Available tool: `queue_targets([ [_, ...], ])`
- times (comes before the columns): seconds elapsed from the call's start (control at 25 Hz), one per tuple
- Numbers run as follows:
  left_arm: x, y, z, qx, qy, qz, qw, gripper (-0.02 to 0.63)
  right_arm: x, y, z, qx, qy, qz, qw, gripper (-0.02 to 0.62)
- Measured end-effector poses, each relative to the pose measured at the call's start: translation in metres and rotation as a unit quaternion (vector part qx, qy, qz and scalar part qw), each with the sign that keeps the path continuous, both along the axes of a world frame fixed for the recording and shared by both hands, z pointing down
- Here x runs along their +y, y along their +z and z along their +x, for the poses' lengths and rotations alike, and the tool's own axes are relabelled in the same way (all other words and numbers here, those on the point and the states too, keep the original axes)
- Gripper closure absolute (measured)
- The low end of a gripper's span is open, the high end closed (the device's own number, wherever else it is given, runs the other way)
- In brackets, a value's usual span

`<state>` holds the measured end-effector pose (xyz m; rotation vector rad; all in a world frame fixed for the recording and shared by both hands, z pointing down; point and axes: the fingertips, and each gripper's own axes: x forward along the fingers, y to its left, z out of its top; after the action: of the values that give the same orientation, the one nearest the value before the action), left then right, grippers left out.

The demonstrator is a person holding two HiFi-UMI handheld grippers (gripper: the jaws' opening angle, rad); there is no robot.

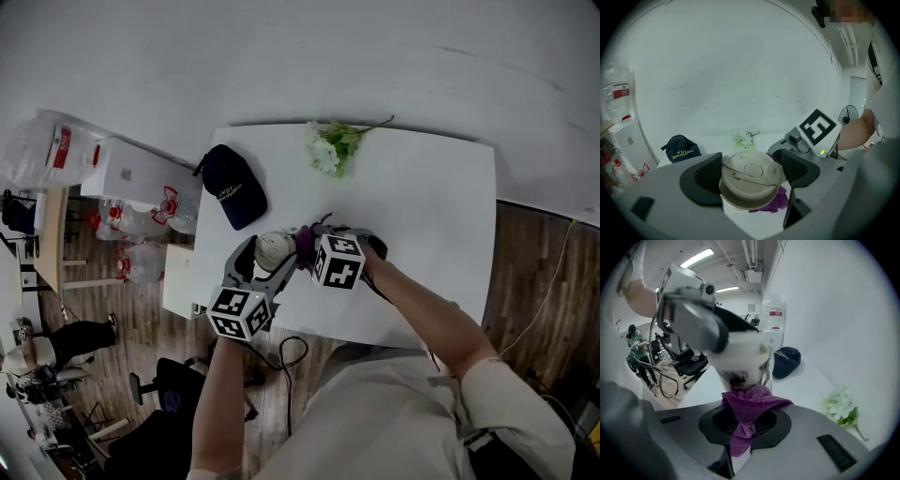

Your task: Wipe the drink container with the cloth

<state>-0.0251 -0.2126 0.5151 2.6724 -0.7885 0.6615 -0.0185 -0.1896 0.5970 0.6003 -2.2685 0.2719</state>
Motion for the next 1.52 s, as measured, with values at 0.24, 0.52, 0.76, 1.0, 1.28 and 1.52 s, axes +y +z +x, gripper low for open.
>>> queue_targets([
  [0.24,-0.001,0.001,-0.001,-0.007,-0.009,-0.010,0.9999,0.202,0.007,0.065,-0.011,0.008,0.007,-0.046,0.999,0.523],
  [0.52,-0.001,0.001,-0.001,-0.013,-0.013,-0.013,0.9997,0.202,0.029,0.014,-0.025,-0.008,-0.022,-0.056,0.998,0.525],
  [0.76,-0.002,0.002,0.000,-0.011,-0.017,-0.012,0.9997,0.202,0.011,-0.052,0.000,-0.013,-0.013,0.004,1.000,0.523],
  [1.0,-0.001,0.002,-0.001,-0.008,-0.013,-0.012,0.9998,0.202,-0.006,-0.001,0.001,0.027,-0.035,-0.018,0.999,0.525],
  [1.28,-0.002,0.002,-0.002,-0.002,-0.008,-0.007,0.9999,0.202,0.007,0.066,-0.014,0.015,0.024,-0.077,0.997,0.525],
  [1.52,-0.001,0.004,-0.001,0.000,-0.006,-0.009,0.9999,0.202,0.034,0.009,-0.030,0.012,-0.007,-0.047,0.999,0.525],
])
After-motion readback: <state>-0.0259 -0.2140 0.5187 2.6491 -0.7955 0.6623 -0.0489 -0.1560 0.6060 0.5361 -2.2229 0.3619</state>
